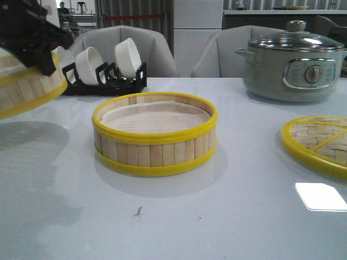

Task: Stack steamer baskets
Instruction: 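Lift the bamboo basket with the left gripper over the middle basket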

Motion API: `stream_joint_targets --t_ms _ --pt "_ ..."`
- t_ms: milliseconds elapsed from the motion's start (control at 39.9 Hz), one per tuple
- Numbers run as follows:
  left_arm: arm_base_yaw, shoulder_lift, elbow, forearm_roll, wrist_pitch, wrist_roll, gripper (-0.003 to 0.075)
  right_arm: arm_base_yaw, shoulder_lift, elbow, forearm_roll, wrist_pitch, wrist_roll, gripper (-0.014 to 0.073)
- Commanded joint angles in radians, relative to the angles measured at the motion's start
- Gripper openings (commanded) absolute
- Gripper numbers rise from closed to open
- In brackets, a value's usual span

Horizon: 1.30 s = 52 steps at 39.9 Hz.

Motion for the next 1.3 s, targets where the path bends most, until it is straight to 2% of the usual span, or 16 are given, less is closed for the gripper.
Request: stream_joint_targets --t_ms 0,226,502,702,853,1279 --pt "-0.026 -0.079 -0.101 0.028 0.002 0.000 0.0093 0.001 -0.007 -0.036 -0.015 -0.067 -0.009 0.0414" --pt "-0.150 -0.079 -0.188 0.028 0.046 0.000 0.0094 0.001 -0.007 -0.036 -0.013 -0.067 -0.008 0.0414" --pt "-0.394 -0.075 -0.196 0.028 -0.001 0.000 0.0094 0.001 -0.007 -0.036 -0.014 -0.070 -0.008 0.0414" --pt "-0.496 -0.053 -0.196 0.010 -0.037 0.000 0.0093 0.001 -0.007 -0.036 -0.014 -0.070 -0.008 0.0414" --pt "-0.532 -0.005 -0.196 0.010 -0.037 0.000 0.0093 0.001 -0.007 -0.036 -0.014 -0.069 -0.008 0.0414" --pt "-0.532 0.049 -0.196 -0.029 -0.029 0.000 0.0094 0.001 -0.007 -0.036 -0.014 -0.067 -0.008 0.0414"
